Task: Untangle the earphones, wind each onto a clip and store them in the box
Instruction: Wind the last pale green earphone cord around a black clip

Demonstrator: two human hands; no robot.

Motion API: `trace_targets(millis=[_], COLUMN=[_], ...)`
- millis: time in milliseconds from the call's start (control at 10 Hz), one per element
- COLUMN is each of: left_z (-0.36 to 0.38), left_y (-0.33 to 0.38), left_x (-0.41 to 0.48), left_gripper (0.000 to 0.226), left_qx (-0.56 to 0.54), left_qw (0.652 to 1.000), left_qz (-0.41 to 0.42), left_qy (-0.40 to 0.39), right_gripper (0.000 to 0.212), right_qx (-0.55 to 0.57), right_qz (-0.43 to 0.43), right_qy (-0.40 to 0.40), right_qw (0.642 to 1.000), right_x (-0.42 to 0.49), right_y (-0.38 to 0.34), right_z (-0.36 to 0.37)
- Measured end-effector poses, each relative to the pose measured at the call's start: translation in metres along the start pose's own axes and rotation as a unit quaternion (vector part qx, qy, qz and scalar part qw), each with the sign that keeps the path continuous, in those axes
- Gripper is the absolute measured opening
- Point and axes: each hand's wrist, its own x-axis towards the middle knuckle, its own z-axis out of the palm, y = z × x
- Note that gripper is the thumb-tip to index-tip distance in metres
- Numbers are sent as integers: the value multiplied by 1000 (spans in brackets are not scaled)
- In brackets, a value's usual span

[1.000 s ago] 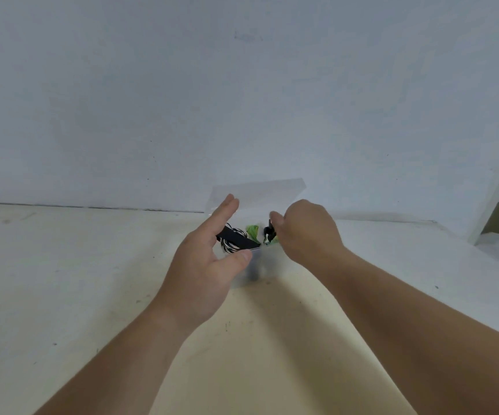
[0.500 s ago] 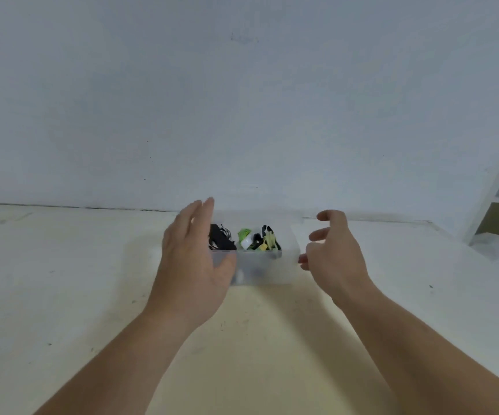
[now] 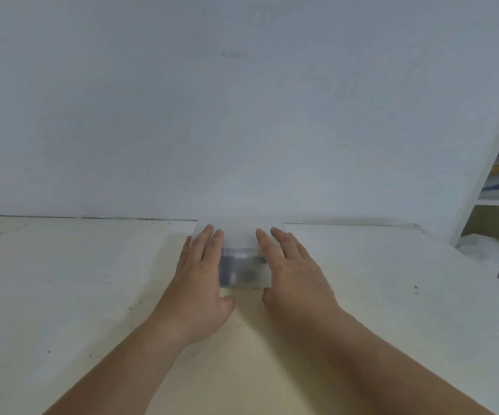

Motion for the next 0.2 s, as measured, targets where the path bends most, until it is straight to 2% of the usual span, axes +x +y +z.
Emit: trace_targets(millis=[100,200], left_z=[9,16], left_y=[5,8], left_x=[0,-4], left_gripper=[92,91], left_qx=[-3,-23], left_qw=[998,994], left_qz=[-6,-24], left_qy=[55,108], right_gripper=[97,91], right_qx=[37,126], right_qz=[7,17], right_qy=[-9,-16], right_qw=[999,992], right_x=[-3,-16], right_y=[-7,-12], right_z=[-2,-21])
